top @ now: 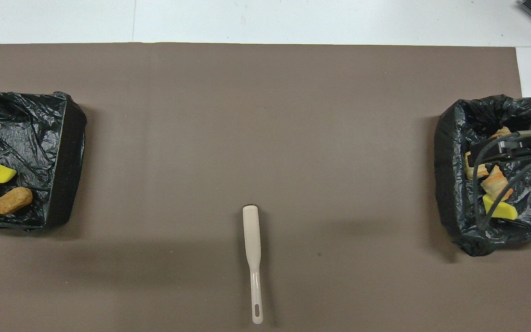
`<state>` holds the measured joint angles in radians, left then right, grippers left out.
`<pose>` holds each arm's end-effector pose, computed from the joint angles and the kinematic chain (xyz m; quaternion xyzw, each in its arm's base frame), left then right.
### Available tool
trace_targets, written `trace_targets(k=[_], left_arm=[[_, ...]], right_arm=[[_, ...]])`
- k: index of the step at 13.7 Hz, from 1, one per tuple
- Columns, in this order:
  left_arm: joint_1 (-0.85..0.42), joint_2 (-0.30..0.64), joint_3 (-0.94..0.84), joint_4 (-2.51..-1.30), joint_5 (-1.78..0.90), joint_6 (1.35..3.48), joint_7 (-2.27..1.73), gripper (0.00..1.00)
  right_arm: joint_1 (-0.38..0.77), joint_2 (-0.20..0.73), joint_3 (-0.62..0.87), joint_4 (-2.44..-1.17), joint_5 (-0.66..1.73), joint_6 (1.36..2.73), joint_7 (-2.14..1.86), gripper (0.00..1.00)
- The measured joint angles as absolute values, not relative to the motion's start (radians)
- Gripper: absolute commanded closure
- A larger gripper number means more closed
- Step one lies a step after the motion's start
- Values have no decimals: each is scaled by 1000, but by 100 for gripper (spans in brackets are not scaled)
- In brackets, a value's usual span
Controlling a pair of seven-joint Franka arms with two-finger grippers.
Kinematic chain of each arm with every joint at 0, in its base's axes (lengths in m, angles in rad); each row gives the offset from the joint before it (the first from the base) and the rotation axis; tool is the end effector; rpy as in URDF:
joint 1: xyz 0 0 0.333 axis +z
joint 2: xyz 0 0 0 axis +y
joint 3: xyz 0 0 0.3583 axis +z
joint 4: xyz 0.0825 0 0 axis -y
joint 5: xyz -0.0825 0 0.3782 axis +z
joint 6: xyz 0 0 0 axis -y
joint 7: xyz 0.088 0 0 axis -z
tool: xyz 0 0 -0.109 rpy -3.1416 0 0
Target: Sweep and dump trash in bin
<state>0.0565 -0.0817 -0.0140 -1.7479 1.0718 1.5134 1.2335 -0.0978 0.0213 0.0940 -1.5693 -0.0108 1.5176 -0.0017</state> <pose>0.5087 0.1213 0.6810 -0.7041 0.4887 0.3571 0.3714 0.5496 -0.0040 0.6494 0.9993 -0.0011 -0.0365 0.0043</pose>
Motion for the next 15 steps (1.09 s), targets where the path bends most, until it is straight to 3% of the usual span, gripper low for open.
trace_targets(k=[10, 15], left_arm=[[38, -75, -18, -1737, 452, 1544, 919, 100], [-129, -7, -23, -1759, 227, 1659, 462, 100]], right_arm=[[-98, 21, 94, -1569, -11, 1518, -2, 0], [-98, 21, 94, -1569, -11, 1518, -2, 0]])
